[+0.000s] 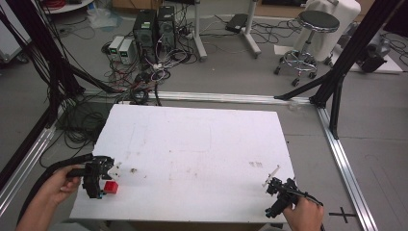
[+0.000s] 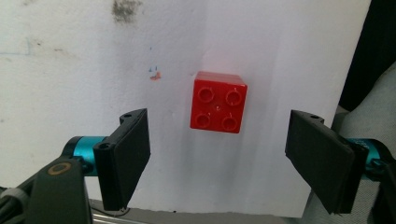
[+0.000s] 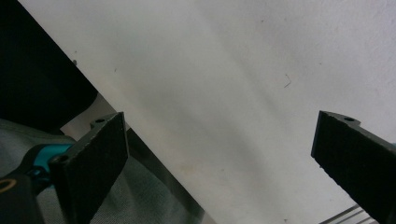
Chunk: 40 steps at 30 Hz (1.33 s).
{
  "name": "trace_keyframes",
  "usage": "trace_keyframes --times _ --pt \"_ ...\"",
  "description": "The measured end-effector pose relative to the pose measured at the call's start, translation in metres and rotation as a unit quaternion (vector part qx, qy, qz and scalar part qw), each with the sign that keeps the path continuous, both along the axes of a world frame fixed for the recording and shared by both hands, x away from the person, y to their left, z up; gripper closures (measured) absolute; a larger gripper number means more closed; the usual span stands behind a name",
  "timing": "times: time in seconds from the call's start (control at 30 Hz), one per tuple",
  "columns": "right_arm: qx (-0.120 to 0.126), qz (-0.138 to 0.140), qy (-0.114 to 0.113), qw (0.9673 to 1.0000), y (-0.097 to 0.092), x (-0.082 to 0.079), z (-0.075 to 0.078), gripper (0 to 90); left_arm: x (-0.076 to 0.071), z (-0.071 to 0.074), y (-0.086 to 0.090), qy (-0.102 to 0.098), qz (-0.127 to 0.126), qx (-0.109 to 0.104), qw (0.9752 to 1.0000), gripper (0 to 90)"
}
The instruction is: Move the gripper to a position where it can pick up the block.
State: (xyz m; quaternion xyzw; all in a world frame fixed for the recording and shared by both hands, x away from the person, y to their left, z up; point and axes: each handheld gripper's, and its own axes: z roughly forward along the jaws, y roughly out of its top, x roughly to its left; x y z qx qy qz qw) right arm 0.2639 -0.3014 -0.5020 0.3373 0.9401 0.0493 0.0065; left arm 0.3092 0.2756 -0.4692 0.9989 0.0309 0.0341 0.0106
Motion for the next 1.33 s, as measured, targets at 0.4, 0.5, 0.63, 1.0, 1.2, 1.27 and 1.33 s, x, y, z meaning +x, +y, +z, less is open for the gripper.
trace_keyframes --times 0.4,0.5,0.63,1.0,1.2,1.27,1.33 --pt "-0.001 -0.002 -0.002 1.0 0.001 0.0 -0.001 3.2 0.007 -0.02 -0.006 0.024 -0.026 0.013 0.9993 22.5" --pt "-0.002 -0.002 -0.001 1.0 0.001 0.0 -0.001 3.2 0.008 -0.025 -0.007 0.026 -0.024 0.014 0.9993 22.5" --pt "0.0 0.001 -0.001 1.0 0.0 0.0 -0.001 3.2 0.007 -0.031 -0.009 0.031 -0.035 0.02 0.9987 22.5" --pt "-0.001 0.0 -0.001 1.0 0.001 0.0 0.0 3.2 0.008 -0.042 -0.008 0.036 -0.039 0.021 0.9983 22.6" --pt "0.0 -0.001 0.001 1.0 0.001 0.0 0.0 3.2 0.008 -0.041 -0.007 0.038 -0.035 0.02 0.9985 22.6" --pt "-0.001 0.0 0.002 1.0 0.001 0.0 0.0 3.2 0.007 -0.041 -0.007 0.035 -0.036 0.018 0.9986 22.6" --pt "0.0 -0.001 0.0 1.0 0.002 0.0 0.0 3.2 0.006 -0.039 -0.007 0.034 -0.037 0.019 0.9985 22.6"
